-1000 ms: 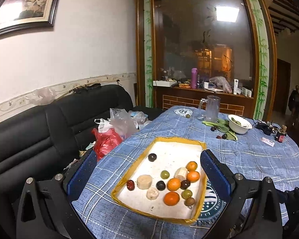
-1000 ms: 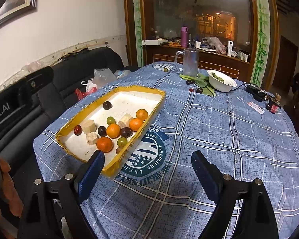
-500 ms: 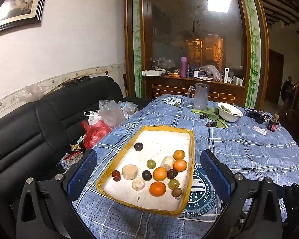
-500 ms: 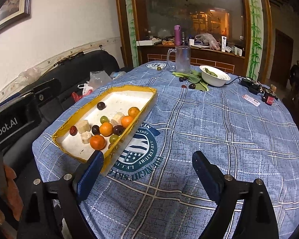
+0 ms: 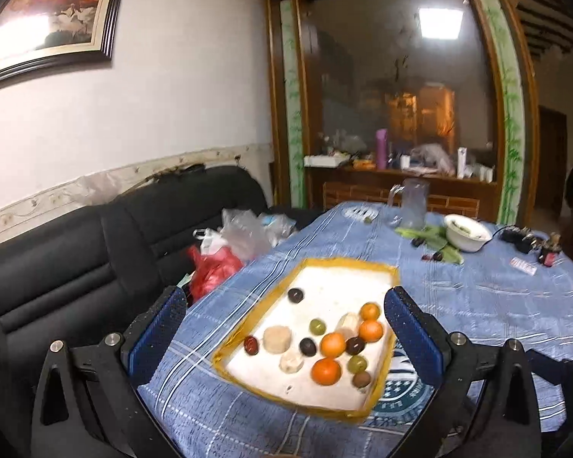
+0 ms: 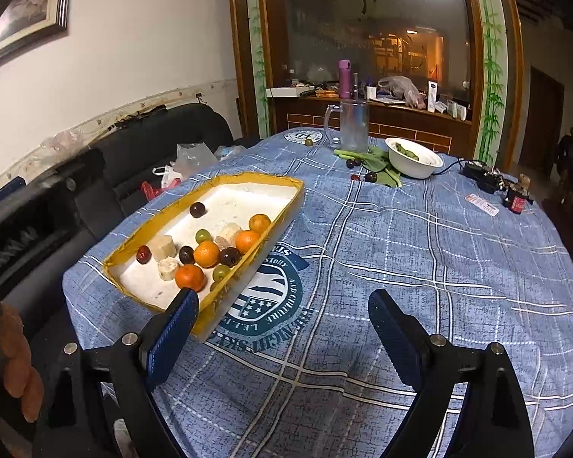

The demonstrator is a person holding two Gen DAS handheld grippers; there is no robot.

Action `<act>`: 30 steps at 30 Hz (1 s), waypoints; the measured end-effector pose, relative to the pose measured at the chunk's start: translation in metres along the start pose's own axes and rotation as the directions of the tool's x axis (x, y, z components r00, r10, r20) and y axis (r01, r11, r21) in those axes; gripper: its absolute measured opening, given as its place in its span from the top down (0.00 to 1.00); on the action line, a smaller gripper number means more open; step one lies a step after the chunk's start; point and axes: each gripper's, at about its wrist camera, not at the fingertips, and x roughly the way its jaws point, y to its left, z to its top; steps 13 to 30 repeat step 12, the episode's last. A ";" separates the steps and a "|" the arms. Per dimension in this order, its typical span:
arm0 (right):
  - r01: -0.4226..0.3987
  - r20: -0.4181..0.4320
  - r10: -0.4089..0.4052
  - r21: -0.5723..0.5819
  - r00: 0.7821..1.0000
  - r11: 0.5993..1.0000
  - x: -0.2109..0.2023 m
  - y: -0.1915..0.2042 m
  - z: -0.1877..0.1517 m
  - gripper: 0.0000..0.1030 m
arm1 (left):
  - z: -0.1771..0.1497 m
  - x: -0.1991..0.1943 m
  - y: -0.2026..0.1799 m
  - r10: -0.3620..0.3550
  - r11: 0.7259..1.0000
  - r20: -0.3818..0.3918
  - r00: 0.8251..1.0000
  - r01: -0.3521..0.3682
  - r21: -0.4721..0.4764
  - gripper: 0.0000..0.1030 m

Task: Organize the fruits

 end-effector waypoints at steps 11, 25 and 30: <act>-0.041 -0.050 0.036 -0.094 0.998 0.995 0.024 0.025 0.007 0.09 | -0.004 0.031 0.013 -0.017 0.998 -0.162 0.987 0.008 -0.056 0.00; -0.052 -0.057 0.046 -0.098 0.997 0.994 0.026 0.027 0.008 0.09 | -0.005 0.036 0.012 -0.032 0.998 -0.191 0.981 0.020 -0.065 0.00; -0.052 -0.057 0.046 -0.098 0.997 0.994 0.026 0.027 0.008 0.09 | -0.005 0.036 0.012 -0.032 0.998 -0.191 0.981 0.020 -0.065 0.00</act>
